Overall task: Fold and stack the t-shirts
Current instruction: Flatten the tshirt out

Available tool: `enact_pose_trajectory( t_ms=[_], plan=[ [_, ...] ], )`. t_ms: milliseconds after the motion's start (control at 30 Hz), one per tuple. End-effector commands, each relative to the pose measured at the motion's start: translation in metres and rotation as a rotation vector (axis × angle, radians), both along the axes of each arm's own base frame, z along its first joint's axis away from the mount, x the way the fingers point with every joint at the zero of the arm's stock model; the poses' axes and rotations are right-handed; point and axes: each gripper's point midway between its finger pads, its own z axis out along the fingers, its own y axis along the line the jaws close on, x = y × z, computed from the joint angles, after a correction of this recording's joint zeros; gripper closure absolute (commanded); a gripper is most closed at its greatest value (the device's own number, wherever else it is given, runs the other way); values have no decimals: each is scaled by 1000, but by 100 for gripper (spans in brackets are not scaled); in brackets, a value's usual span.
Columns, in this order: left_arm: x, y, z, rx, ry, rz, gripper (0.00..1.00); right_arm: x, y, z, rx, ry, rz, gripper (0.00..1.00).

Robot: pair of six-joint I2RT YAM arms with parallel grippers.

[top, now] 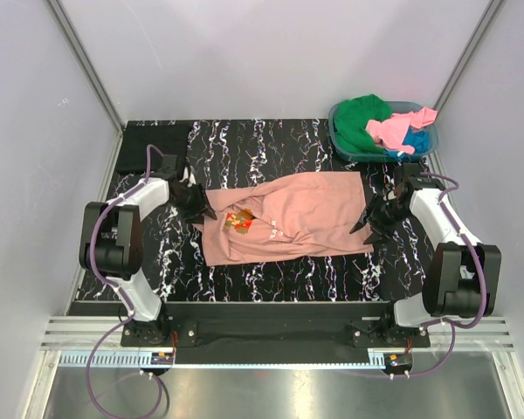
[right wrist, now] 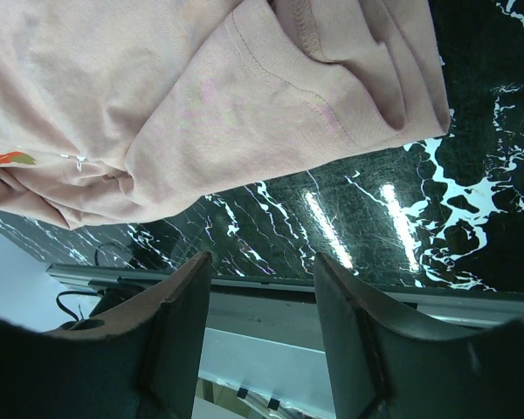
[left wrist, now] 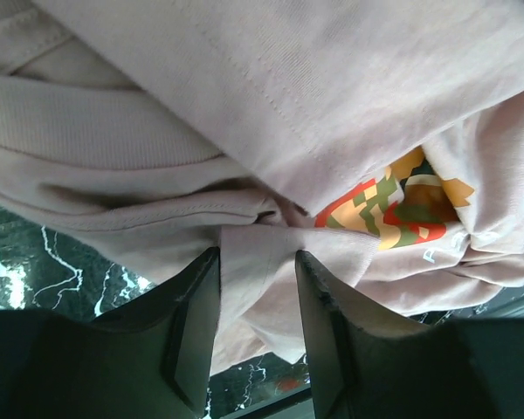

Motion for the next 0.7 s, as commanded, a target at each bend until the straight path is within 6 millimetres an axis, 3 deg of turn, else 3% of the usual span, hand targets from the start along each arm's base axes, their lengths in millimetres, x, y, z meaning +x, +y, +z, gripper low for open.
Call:
enact_pose_trajectory(
  t_ms=[0,200,400,667],
  plan=[
    [23,-9,13,-52,-64,-16,56,2,5,6,21,-24,14,43],
    [36,3,16,31,-66,-4,56,1,5,5,21,-19,19,43],
    [32,24,12,136,-28,45,56,0,3,7,12,-25,20,42],
    [29,18,6,106,-58,0,60,1,4,5,20,-23,22,42]
  ],
)
